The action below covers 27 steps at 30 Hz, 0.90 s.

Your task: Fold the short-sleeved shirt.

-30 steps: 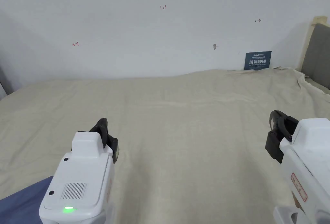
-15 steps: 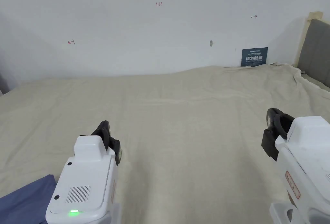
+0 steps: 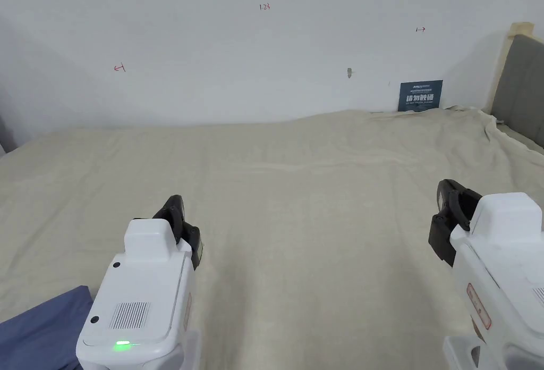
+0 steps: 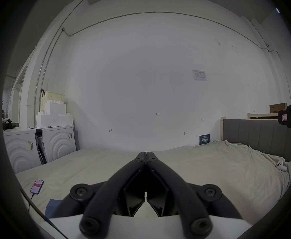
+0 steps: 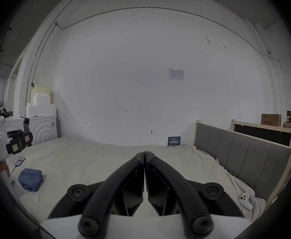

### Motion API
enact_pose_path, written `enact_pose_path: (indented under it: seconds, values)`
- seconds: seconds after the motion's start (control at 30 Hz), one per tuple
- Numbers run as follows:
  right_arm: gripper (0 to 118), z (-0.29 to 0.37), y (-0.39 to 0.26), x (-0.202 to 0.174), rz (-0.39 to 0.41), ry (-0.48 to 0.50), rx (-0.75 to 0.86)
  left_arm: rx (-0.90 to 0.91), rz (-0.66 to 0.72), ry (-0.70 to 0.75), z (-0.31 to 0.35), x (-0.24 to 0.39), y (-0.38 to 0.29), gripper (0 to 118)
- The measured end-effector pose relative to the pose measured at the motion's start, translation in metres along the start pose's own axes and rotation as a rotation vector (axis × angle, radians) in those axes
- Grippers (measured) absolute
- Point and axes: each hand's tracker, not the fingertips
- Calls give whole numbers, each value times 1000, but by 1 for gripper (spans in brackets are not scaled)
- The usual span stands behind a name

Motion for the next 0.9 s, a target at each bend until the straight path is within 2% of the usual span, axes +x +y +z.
enact_pose_path:
  seconds: [0.07,0.17,0.9]
  values:
    - [0,-1,0,2,-1,1,1,-1,0,-2,0,0,0,0]
    - [0,17,2,-16,1,0,2,-3,-1,-7,0,0,-1,0]
    - [0,31,17,-12,3,0,-1,-7,-17,-14,-1,1,-2,0]
